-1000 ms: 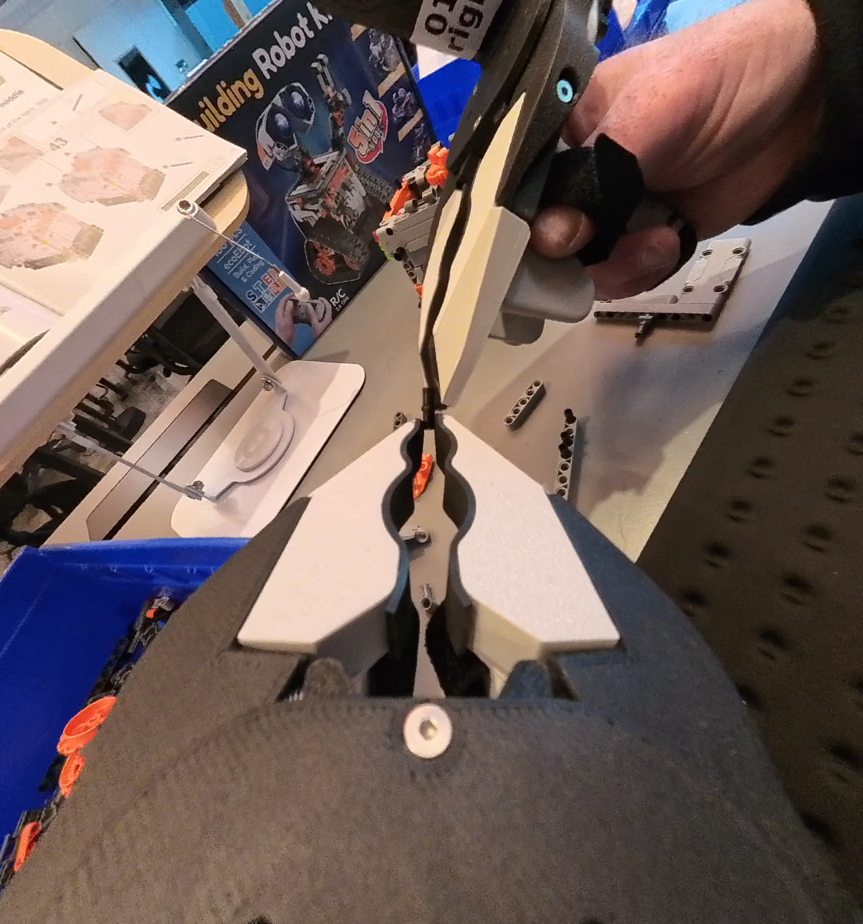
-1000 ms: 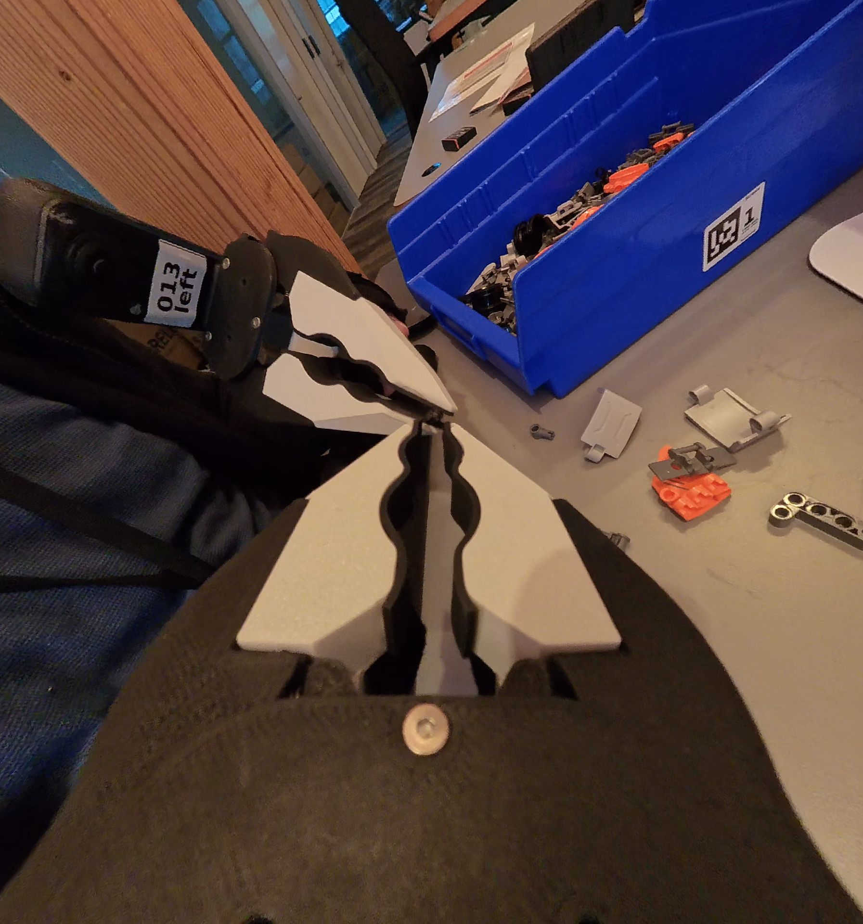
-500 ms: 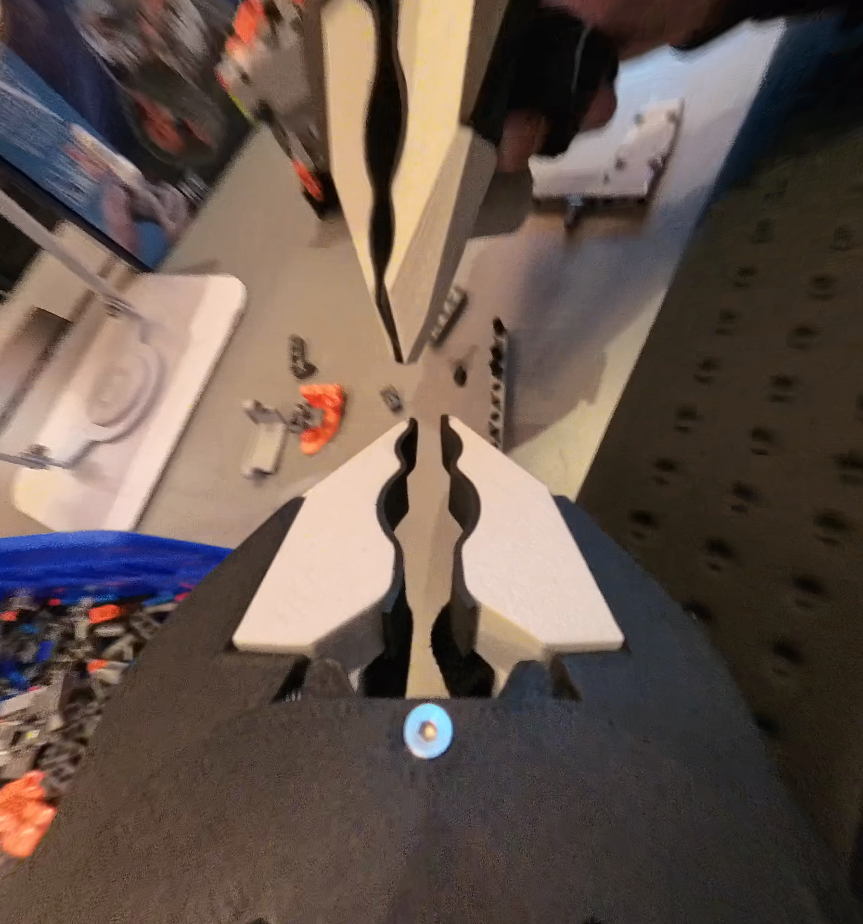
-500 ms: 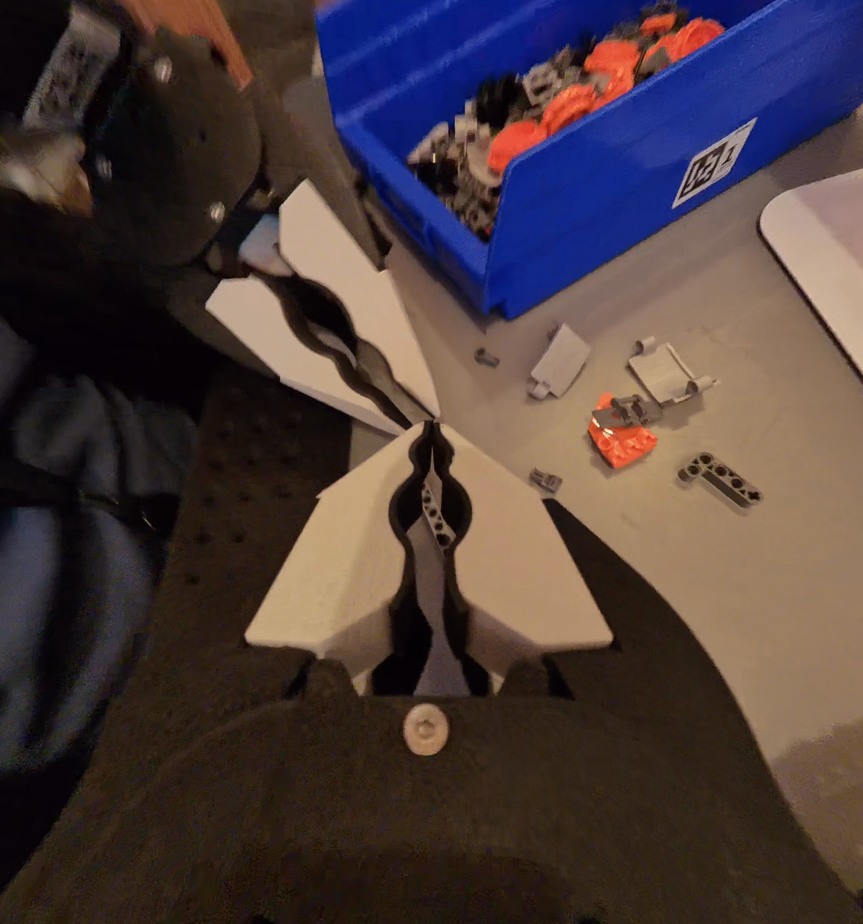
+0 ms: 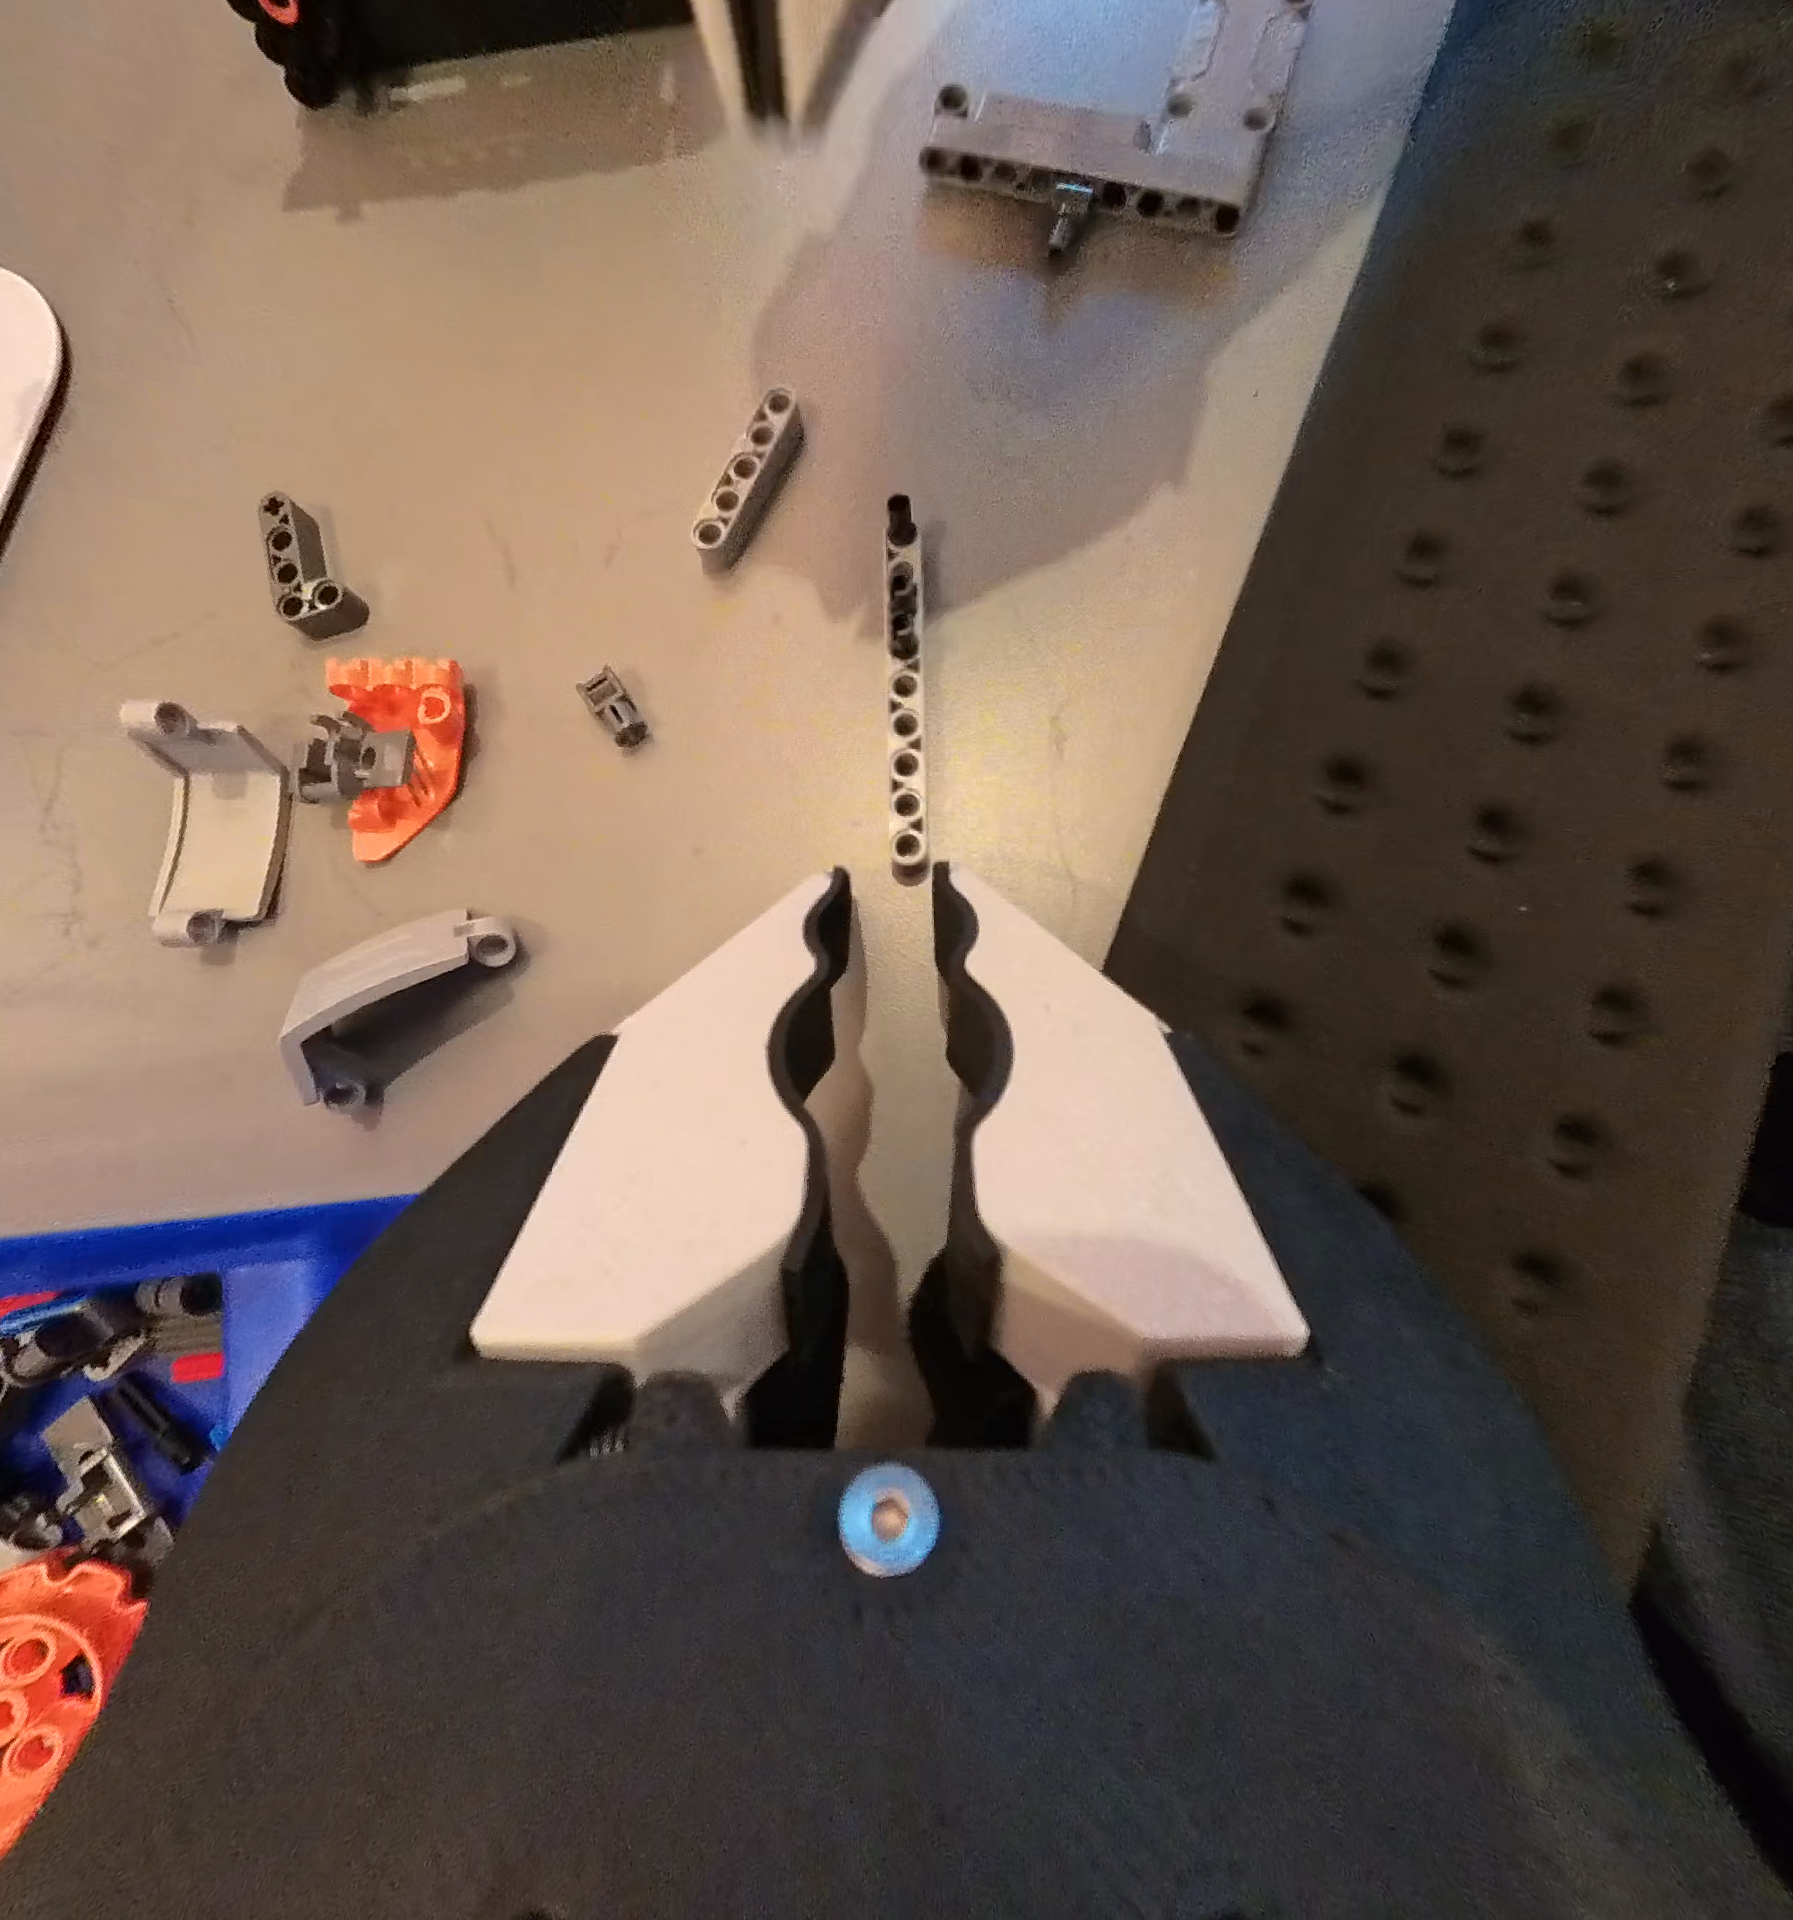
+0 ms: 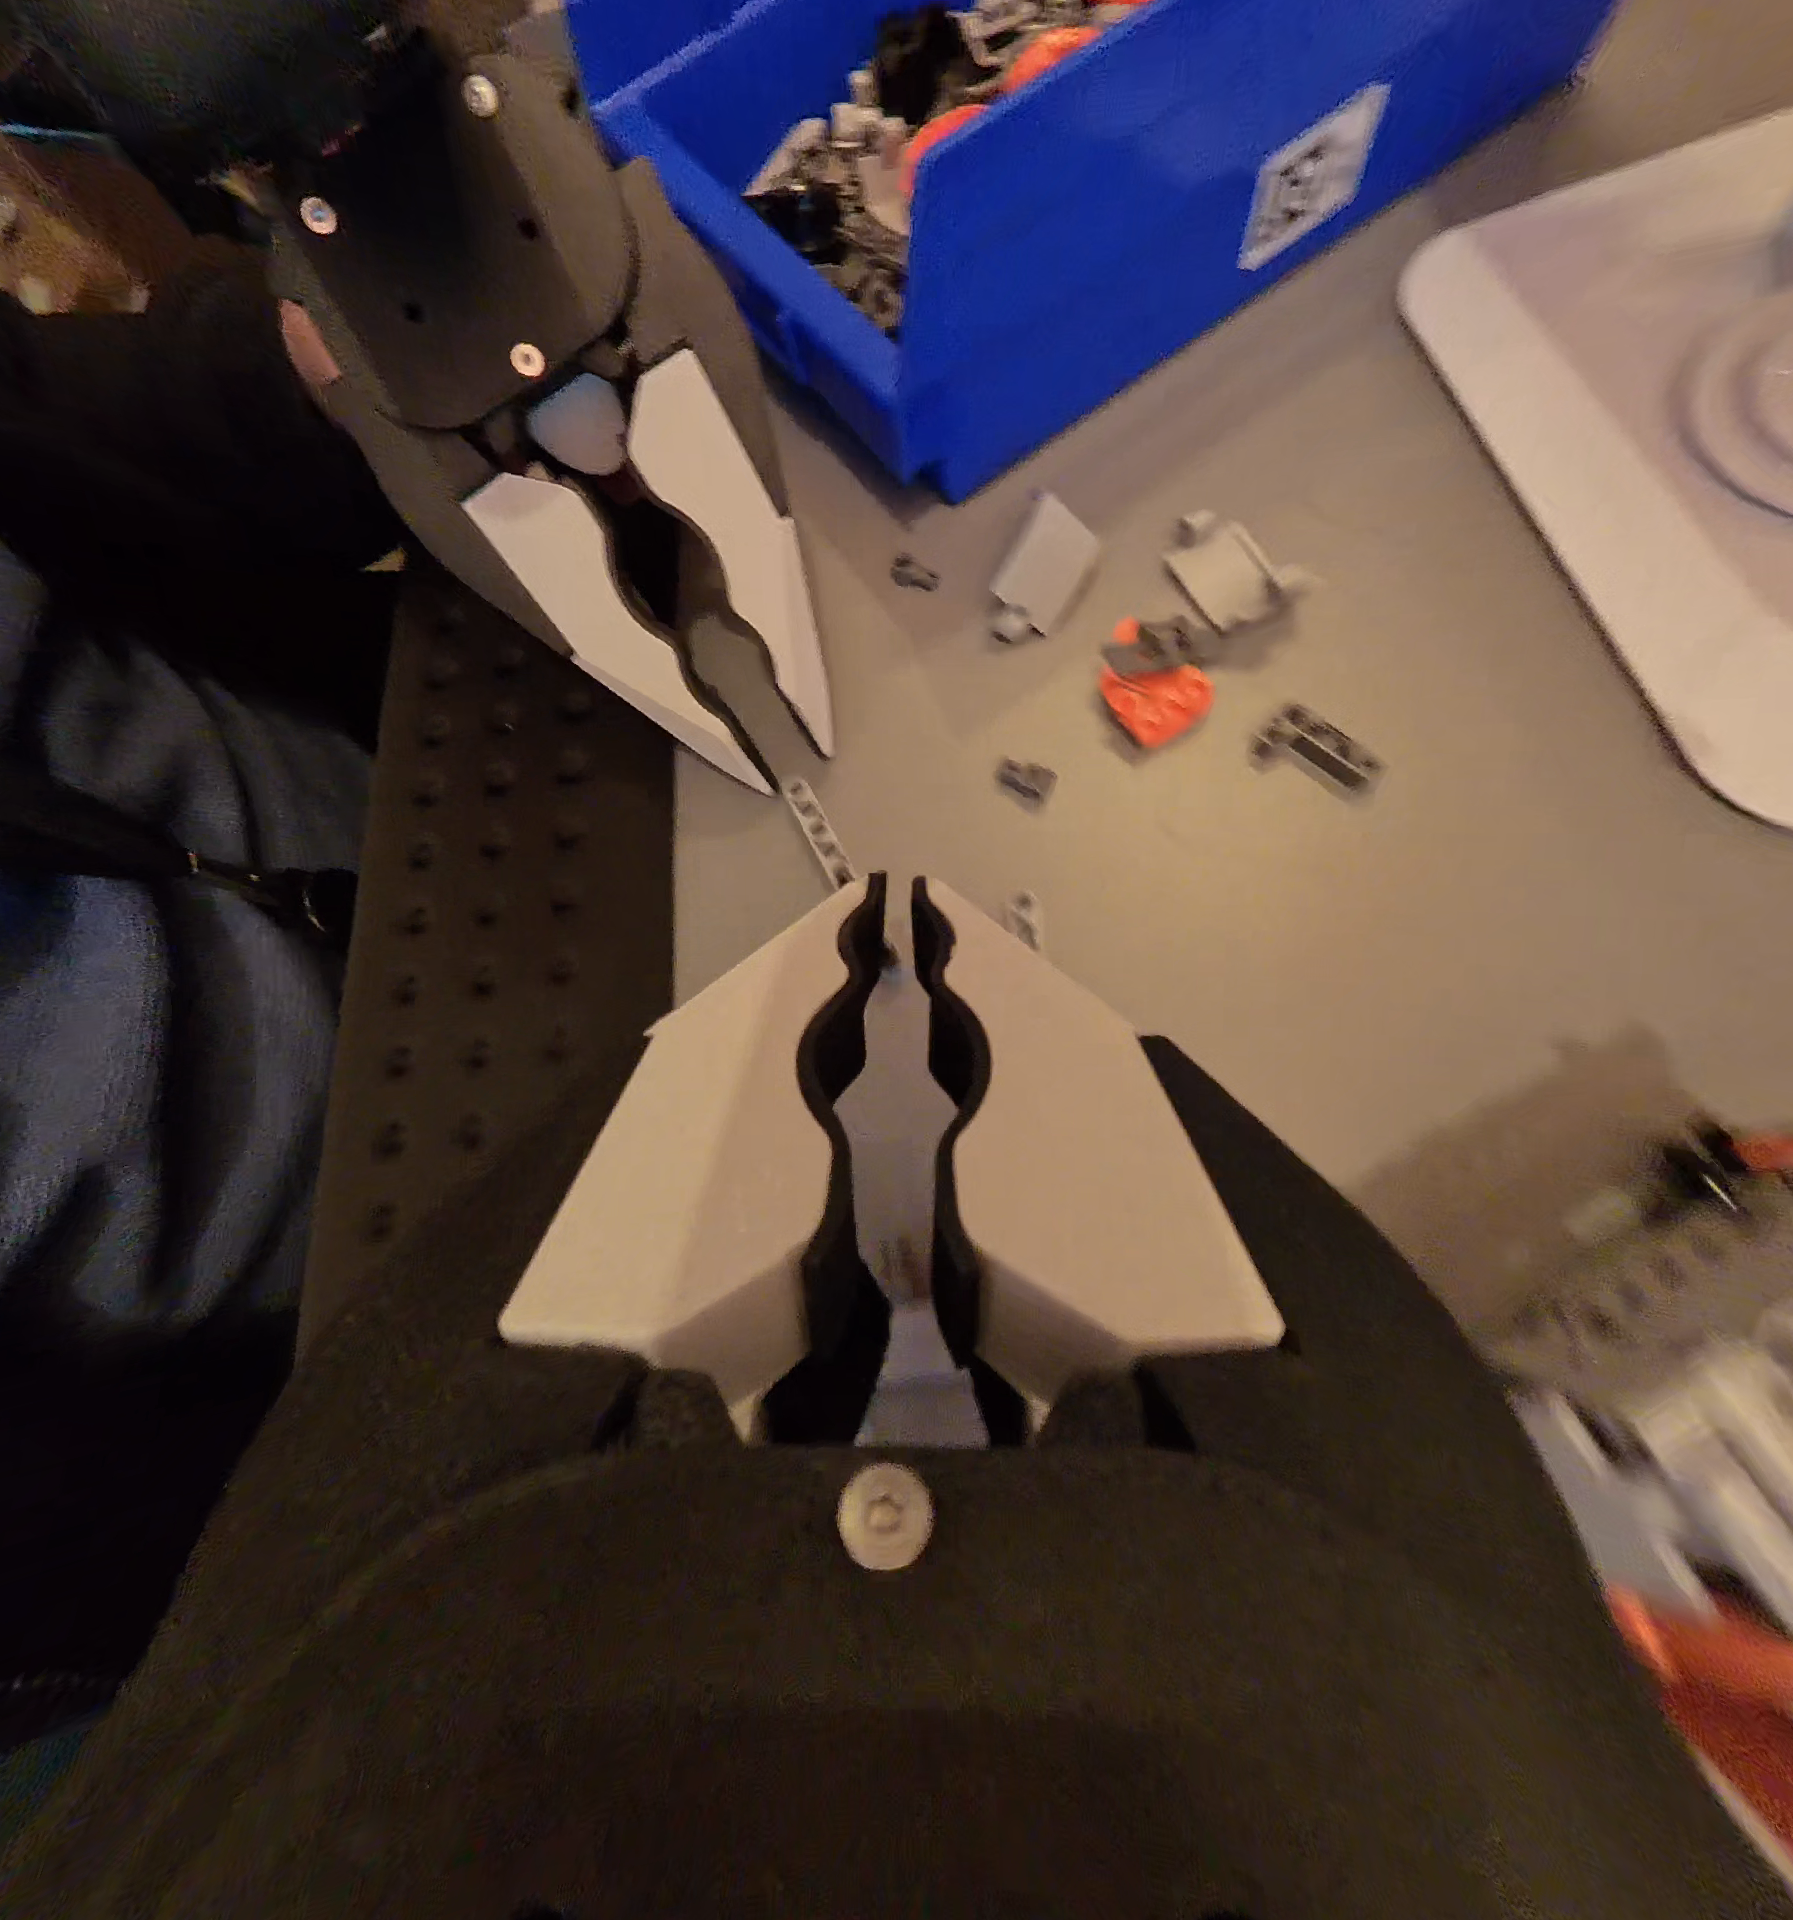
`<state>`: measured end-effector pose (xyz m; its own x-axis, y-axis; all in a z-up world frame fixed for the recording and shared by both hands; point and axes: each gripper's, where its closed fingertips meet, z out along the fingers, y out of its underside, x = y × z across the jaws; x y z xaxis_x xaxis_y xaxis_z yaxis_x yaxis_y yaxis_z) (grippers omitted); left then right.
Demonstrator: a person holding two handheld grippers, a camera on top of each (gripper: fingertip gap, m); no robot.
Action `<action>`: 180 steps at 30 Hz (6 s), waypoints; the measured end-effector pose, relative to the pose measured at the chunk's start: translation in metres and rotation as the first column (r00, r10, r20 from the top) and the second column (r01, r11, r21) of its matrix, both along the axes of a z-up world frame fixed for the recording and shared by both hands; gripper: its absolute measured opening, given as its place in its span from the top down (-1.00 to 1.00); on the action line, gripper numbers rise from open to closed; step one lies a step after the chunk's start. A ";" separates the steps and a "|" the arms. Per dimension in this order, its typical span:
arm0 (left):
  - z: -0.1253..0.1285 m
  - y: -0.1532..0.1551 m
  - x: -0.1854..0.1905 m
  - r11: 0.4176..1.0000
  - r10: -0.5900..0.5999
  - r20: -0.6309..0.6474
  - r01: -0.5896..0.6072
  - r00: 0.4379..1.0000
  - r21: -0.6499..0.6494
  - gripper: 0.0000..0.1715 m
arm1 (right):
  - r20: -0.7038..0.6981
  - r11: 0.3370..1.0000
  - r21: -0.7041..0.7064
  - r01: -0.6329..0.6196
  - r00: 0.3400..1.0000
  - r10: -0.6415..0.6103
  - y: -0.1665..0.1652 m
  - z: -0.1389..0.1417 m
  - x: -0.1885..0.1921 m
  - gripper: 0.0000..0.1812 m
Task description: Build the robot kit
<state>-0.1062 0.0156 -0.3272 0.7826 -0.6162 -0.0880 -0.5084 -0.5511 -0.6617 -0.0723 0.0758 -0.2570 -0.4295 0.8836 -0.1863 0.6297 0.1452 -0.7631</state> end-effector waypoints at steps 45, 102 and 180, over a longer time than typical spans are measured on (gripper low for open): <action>0.010 0.020 0.021 0.998 -0.019 -0.001 0.020 1.000 0.065 0.82 | 0.055 0.866 0.143 0.480 0.869 -0.491 0.120 -0.021 0.133 0.93; 0.066 0.008 0.028 0.867 -0.023 -0.258 0.148 0.966 0.477 0.85 | 0.066 0.884 -0.462 -0.068 0.992 0.111 -0.062 0.003 -0.007 0.98; -0.004 0.008 0.013 0.997 -0.026 0.084 0.032 0.996 -0.074 0.99 | 0.314 0.779 0.435 -0.452 0.887 0.339 -0.050 -0.062 -0.017 1.00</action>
